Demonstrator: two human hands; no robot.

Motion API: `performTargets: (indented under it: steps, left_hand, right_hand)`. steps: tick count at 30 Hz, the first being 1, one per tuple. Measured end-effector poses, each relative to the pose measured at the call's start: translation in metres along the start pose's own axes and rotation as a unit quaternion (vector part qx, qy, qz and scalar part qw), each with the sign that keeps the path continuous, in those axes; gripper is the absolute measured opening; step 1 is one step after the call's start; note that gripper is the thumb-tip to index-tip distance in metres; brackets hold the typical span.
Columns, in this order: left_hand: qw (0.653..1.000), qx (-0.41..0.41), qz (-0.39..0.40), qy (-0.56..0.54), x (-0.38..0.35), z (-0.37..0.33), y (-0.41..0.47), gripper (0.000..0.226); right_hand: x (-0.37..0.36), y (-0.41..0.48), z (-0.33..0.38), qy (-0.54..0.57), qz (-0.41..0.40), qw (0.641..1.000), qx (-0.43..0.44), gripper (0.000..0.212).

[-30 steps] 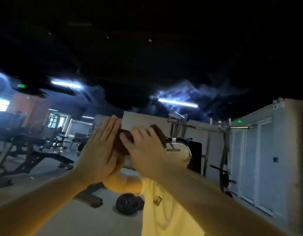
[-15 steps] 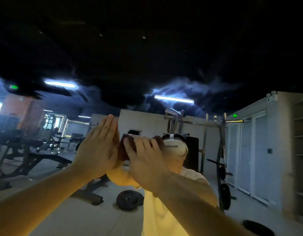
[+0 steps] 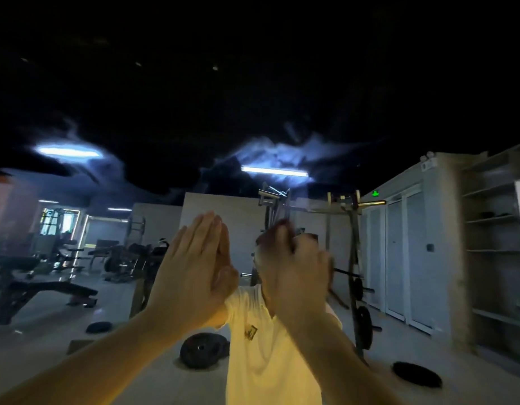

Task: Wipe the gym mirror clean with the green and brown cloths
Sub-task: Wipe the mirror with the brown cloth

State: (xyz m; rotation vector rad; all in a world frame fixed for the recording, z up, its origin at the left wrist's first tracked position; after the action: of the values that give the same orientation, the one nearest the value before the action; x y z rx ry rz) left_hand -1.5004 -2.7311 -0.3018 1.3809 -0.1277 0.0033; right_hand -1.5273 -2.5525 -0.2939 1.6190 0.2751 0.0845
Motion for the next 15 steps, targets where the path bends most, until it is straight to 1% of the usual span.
performTargets:
  steps: [2, 3, 4, 5, 6, 8, 9, 11, 12, 13, 15]
  left_hand:
    - [1.000, -0.004, 0.006, 0.013, -0.001, -0.001, 0.004, 0.079]
    - [1.000, -0.008, 0.019, 0.014, -0.005, 0.001, 0.007, 0.082]
    - [0.999, -0.011, 0.032, 0.017, -0.010, 0.004, 0.010, 0.084]
    - [0.999, -0.012, 0.044, 0.025, -0.015, 0.006, 0.013, 0.087]
    - [0.998, -0.008, 0.055, 0.037, -0.019, 0.008, 0.014, 0.090]
    - [0.996, 0.003, 0.068, 0.060, -0.024, 0.009, 0.013, 0.095]
    - [0.996, 0.004, 0.067, 0.063, -0.025, 0.009, 0.010, 0.097]
    - [0.997, 0.005, 0.059, 0.057, -0.030, 0.008, 0.005, 0.101]
    - [0.997, 0.005, 0.057, 0.054, -0.032, 0.006, 0.003, 0.102]
    - [0.997, 0.006, 0.056, 0.052, -0.035, 0.005, 0.002, 0.103]
    - [0.997, 0.006, 0.057, 0.049, -0.038, 0.004, 0.003, 0.103]
  right_hand:
    - [-0.001, -0.017, 0.015, 0.022, 0.026, 0.988, 0.153, 0.081]
    - [0.003, -0.008, 0.007, 0.009, 0.019, 0.979, 0.204, 0.082]
    - [0.007, 0.013, -0.008, -0.016, 0.009, 0.976, 0.215, 0.081]
    - [0.009, 0.039, -0.030, -0.054, -0.005, 0.981, 0.185, 0.078]
    - [0.010, 0.067, -0.056, -0.092, -0.018, 0.987, 0.134, 0.073]
    - [0.012, 0.114, -0.106, -0.114, -0.009, 0.993, 0.008, 0.065]
    - [0.012, 0.126, -0.117, -0.109, -0.015, 0.993, -0.051, 0.064]
    - [0.009, 0.123, -0.101, -0.079, -0.021, 0.986, -0.144, 0.069]
    - [0.006, 0.113, -0.079, -0.060, -0.013, 0.987, -0.151, 0.072]
    - [0.004, 0.102, -0.049, -0.035, -0.013, 0.992, -0.119, 0.074]
    - [-0.001, 0.072, 0.008, 0.007, -0.011, 0.999, 0.030, 0.072]
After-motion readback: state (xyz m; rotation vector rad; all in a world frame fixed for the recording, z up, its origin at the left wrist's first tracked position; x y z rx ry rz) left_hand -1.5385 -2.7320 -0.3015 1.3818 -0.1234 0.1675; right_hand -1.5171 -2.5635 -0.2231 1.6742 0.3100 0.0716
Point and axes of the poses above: each hand's wrist, its own y-axis towards the middle knuckle, its own x-axis out of the back of the hand, z = x × y, the point moved 6 cm from there along y, towards the middle knuckle, and after that the axes turned 7 degrees about -z, right-handed, at the moved point
